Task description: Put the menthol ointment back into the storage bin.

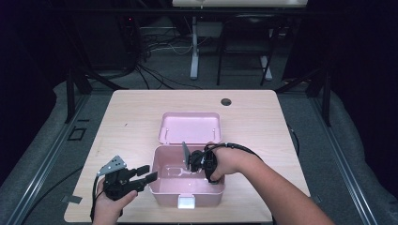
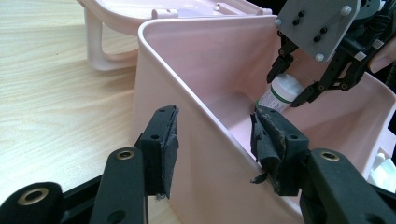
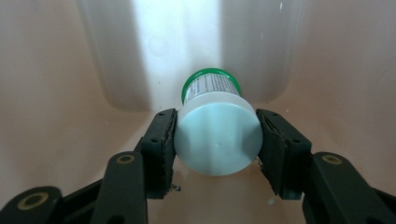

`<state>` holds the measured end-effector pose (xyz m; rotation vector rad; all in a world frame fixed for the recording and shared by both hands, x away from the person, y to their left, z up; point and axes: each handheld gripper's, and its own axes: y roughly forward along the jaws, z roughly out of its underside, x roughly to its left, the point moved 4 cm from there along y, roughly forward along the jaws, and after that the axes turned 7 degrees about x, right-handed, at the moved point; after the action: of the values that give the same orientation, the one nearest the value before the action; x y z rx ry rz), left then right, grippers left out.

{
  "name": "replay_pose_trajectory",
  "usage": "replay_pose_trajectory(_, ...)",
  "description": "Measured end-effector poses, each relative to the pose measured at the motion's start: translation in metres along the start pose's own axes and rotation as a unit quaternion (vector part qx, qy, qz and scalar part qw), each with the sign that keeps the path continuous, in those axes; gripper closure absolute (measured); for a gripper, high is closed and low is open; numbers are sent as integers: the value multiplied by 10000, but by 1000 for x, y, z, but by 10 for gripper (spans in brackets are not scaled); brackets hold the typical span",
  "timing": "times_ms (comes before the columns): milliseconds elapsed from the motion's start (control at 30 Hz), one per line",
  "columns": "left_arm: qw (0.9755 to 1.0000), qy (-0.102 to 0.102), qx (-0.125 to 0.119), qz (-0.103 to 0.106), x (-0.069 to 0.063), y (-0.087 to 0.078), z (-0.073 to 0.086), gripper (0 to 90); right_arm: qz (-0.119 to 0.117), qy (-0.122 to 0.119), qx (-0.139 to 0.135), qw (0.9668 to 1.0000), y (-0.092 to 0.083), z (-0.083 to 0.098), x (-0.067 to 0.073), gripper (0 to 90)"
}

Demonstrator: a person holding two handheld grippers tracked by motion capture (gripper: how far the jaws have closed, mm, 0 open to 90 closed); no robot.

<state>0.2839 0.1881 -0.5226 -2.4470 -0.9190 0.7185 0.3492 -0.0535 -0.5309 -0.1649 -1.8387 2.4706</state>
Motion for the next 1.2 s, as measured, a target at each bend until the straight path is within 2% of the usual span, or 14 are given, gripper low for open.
replay_pose_trajectory(467, 10000, -4, -3, 0, 0, 0, 0, 513, -31, 31, 28, 10000, -1, 2, -1, 493)
replay_pose_trajectory(1033, 10000, -4, -7, -17, 0, 0, 0, 512, -39, 88, -255, 9996, -10, 6, 0, 480)
replay_pose_trajectory(1200, 10000, 0, -8, -22, 0, -1, 0, 512, -34, 86, -260, 9996, -12, 7, 0, 480)
